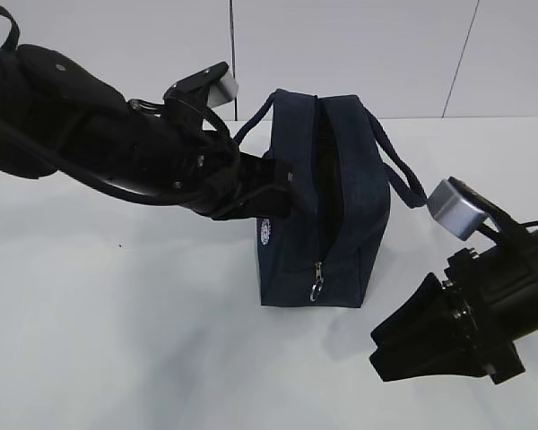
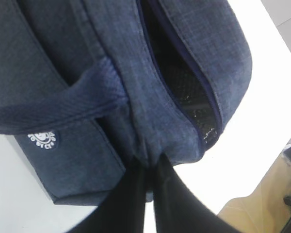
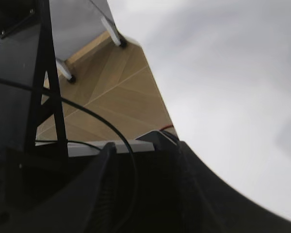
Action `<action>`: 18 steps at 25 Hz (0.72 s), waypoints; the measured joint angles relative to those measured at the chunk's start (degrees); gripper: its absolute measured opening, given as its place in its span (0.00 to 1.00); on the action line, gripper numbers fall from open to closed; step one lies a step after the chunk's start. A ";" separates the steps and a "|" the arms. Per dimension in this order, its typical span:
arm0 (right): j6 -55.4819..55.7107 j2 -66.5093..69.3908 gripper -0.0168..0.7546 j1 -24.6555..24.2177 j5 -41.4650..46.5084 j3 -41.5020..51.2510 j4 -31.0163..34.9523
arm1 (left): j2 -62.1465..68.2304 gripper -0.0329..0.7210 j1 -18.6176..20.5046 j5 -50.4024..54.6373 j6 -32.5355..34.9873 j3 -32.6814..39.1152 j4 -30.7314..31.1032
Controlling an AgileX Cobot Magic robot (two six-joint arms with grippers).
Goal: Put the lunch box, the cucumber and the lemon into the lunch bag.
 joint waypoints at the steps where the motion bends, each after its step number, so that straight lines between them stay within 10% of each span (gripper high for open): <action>1: 0.00 -0.42 0.42 0.00 0.00 0.00 0.41 | 0.00 0.04 0.00 0.00 0.00 0.00 0.09; 18: -2.47 -0.79 0.41 0.00 -2.72 0.14 26.71 | 0.00 0.04 0.00 0.00 0.00 0.00 0.23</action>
